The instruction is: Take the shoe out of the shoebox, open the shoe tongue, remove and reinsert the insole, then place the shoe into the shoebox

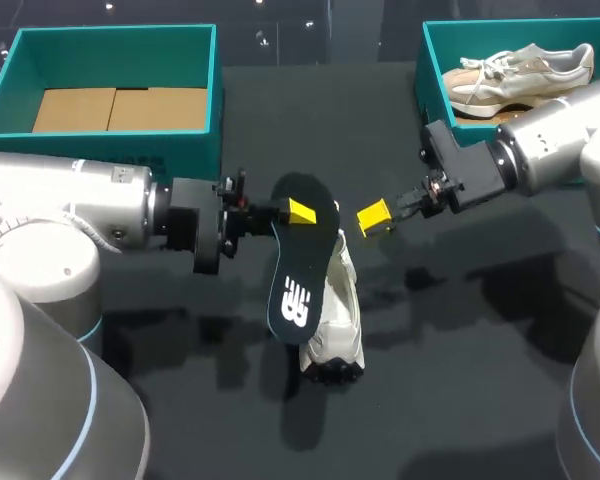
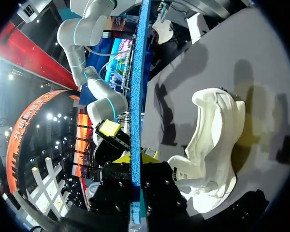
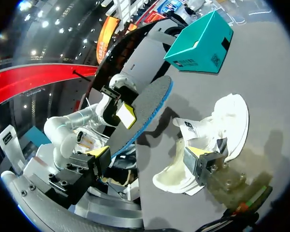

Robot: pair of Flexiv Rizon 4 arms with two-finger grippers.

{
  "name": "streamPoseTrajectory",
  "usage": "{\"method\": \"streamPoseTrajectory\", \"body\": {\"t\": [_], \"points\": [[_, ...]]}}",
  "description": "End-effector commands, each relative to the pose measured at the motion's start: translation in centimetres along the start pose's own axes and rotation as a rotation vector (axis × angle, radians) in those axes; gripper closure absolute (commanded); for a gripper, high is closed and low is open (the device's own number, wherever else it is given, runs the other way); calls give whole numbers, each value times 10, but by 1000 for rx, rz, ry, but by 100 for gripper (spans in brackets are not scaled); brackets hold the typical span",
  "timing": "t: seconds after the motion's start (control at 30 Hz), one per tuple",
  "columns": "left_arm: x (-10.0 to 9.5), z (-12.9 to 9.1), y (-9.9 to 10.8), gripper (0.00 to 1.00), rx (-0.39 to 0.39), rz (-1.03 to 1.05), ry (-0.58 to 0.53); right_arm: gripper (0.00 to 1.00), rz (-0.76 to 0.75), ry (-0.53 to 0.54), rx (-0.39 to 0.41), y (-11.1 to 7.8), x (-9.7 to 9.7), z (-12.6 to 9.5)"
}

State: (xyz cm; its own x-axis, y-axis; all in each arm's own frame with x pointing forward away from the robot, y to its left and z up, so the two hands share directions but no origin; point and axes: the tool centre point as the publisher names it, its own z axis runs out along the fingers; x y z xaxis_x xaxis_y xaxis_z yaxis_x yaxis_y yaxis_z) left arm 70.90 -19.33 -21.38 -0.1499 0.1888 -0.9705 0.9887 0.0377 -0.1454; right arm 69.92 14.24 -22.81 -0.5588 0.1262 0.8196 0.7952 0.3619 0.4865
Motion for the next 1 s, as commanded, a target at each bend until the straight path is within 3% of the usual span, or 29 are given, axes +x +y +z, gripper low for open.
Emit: {"method": "streamPoseTrajectory", "body": {"t": [0.03, 0.73, 1.0], "points": [[-2, -7, -28, 100, 30, -80, 53, 0, -153, -65, 36, -20, 3, -7], [-3, -7, -30, 100, 36, -87, 71, 0, -165, -71, 56, -26, 0, -7], [-3, -23, -57, 100, 117, -389, 9, 0, -339, -193, 106, -33, 9, -5]]}}
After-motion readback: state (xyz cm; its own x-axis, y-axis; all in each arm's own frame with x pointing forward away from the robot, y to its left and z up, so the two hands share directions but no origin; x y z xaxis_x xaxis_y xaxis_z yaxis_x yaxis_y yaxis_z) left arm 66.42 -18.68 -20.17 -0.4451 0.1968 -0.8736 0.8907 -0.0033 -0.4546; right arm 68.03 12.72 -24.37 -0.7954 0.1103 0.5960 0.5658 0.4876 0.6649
